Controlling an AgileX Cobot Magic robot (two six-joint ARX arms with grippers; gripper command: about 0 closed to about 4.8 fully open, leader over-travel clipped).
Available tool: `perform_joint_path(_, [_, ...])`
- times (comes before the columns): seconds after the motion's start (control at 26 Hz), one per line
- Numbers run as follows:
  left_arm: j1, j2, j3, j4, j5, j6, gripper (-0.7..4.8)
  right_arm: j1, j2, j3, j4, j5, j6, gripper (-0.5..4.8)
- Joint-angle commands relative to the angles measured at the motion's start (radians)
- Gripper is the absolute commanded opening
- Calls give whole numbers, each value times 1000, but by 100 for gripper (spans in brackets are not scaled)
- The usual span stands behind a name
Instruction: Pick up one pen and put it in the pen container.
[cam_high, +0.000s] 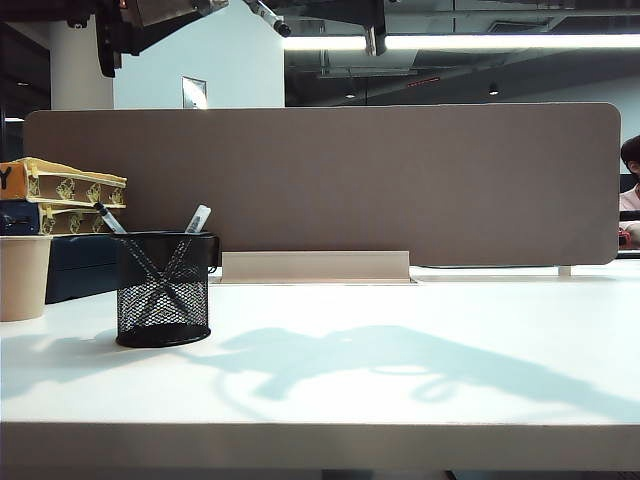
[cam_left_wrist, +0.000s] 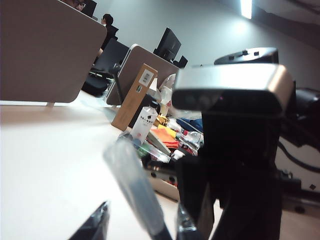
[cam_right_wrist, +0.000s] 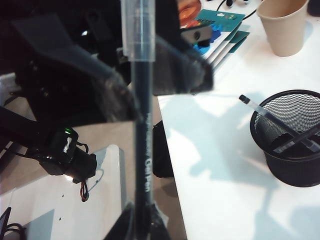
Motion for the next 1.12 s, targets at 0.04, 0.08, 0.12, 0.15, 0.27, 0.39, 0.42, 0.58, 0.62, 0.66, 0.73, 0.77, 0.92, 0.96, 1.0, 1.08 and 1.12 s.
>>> perform_joint_path(0.04, [0, -2, 13, 17, 13, -8, 166, -3, -4, 3, 16, -6, 1, 30])
perform_joint_path(0.08, [0, -2, 14, 18, 19, -9, 166, -3, -4, 3, 16, -6, 1, 30])
perform_joint_path(0.12, [0, -2, 15, 22, 23, -18, 165, -3, -4, 3, 15, -6, 2, 30])
perform_joint_path(0.15, [0, -2, 15, 22, 23, -19, 157, -3, -4, 3, 15, -6, 5, 30])
perform_joint_path(0.27, [0, -2, 16, 21, 28, -19, 151, -3, -4, 3, 15, -6, 4, 30])
perform_joint_path(0.39, [0, -2, 18, 21, 35, -19, 113, -3, -4, 3, 16, -6, 4, 30])
perform_joint_path(0.42, [0, -2, 19, 22, 45, -18, 77, -3, -4, 3, 16, -6, 4, 30])
perform_joint_path(0.58, [0, -2, 19, 21, 48, -18, 47, -3, -4, 3, 16, -6, 4, 30])
perform_joint_path(0.62, [0, -2, 19, 21, 48, -18, 45, -3, -4, 3, 16, -6, 4, 30])
perform_joint_path(0.66, [0, -2, 19, 21, 48, -18, 15, -3, -4, 3, 16, -7, 4, 30])
perform_joint_path(0.73, [0, -2, 19, 21, 48, -22, -6, -3, -4, 3, 16, -7, 4, 30])
perform_joint_path(0.77, [0, -2, 19, 21, 48, -22, -6, -3, -4, 3, 16, -7, 4, 30])
perform_joint_path(0.92, [0, -2, 19, 21, 49, -23, -6, -3, -4, 3, 16, -8, 5, 30])
perform_joint_path(0.96, [0, -2, 19, 21, 49, -23, -6, -3, -5, 3, 16, -10, 5, 30])
perform_joint_path(1.0, [0, -2, 19, 21, 50, -26, -6, -3, -5, 3, 16, -10, 4, 30])
perform_joint_path(1.08, [0, -2, 19, 21, 50, -25, -6, -2, -6, 3, 16, -10, 4, 30])
perform_joint_path(1.12, [0, -2, 19, 21, 52, -25, -6, -2, -6, 3, 16, -11, 4, 30])
